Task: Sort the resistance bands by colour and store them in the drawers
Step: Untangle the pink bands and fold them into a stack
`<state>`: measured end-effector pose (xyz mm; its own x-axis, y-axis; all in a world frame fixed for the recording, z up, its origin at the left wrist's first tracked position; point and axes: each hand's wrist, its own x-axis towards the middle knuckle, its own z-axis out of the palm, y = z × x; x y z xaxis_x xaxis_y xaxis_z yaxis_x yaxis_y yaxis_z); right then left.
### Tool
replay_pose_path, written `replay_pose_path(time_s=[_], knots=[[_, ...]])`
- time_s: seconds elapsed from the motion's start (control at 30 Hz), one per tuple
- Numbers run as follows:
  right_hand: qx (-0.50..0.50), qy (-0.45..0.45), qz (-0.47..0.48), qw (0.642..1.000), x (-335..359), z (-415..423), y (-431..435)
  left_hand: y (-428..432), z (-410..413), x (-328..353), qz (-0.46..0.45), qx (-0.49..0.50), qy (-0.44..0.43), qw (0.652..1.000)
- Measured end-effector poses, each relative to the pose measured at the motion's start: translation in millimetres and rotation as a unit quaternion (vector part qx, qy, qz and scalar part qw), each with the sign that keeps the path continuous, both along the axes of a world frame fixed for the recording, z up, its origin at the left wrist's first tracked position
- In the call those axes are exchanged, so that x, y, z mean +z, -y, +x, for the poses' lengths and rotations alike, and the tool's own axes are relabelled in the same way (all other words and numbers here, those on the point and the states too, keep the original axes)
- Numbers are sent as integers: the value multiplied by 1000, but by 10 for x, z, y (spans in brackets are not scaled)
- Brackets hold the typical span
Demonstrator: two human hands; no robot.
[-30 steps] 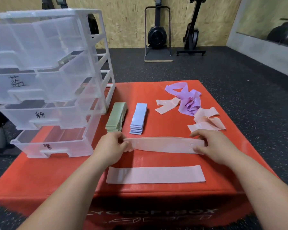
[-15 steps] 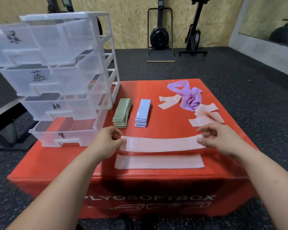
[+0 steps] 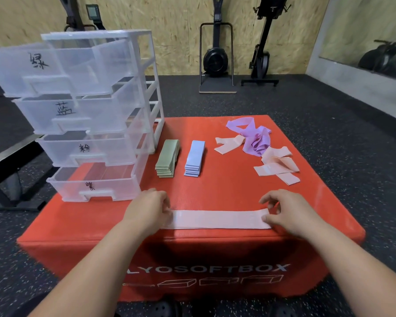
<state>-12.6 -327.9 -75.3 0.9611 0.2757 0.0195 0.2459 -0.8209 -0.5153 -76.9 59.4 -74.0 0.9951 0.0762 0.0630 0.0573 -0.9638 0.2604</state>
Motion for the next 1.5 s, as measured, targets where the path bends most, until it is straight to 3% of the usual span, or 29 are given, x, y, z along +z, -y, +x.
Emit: replay_pose_path(time_s=[0.2,0.37,0.67,1.1,1.3,1.5], knots=[[45,25,-19,998,67,15,76,-38,38,5,2,-64,13,998],[153,-19,-92,984,117,23,59,-82,-8,39,-19,-161,-64,985],[130,-53,-62,988,120,99,137,-93,-17,114,-30,-161,-64,984],[136,-27,-51,989,90,206,118,-13,141,102,-21,-171,-56,983],[70,39,-70,994,93,500,22,393,412,131,-41,-184,1,982],[2,33,-127,991,-28,814,-140,839,731,-7,-45,-192,5,980]])
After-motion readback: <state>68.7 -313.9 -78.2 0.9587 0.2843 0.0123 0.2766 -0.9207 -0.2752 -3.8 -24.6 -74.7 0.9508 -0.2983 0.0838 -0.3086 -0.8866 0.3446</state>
